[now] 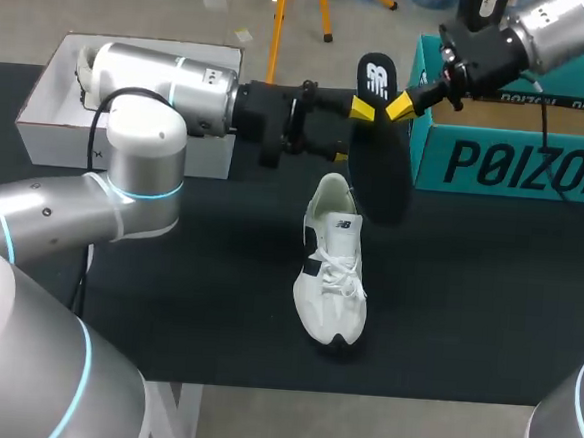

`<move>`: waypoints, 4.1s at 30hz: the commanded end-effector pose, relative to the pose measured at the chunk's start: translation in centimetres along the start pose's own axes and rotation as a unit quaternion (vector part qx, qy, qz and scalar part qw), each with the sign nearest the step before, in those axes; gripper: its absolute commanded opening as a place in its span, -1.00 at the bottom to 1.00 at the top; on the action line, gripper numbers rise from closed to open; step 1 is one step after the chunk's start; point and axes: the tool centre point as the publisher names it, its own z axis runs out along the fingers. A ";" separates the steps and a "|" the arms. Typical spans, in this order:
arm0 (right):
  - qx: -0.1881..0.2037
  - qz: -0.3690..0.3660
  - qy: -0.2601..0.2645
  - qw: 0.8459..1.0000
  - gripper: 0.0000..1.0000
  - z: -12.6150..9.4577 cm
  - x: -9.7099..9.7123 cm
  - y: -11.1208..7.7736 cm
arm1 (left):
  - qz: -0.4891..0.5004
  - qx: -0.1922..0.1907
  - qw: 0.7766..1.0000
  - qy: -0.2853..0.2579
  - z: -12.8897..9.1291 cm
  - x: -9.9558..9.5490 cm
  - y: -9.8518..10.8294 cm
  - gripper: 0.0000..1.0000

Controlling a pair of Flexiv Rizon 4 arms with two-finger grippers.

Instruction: Take the shoe out of the shoebox, open the shoe tongue, remove and reinsert the insole, then place the shoe into the shoebox

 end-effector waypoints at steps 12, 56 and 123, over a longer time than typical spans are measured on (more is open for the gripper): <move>-0.004 0.003 0.017 1.000 -1.00 -0.5 -0.3 1.6 | 0.009 0.001 1.000 -0.011 0.3 0.2 0.6 -1.00; -0.048 -0.075 -0.178 0.980 1.00 -9.1 2.5 -5.3 | -0.046 -0.006 0.999 -0.018 -3.1 1.0 2.1 -1.00; -0.027 -0.187 -0.397 0.898 1.00 -13.2 8.4 -9.1 | -0.694 0.233 0.605 -0.313 -2.6 -0.2 3.2 -1.00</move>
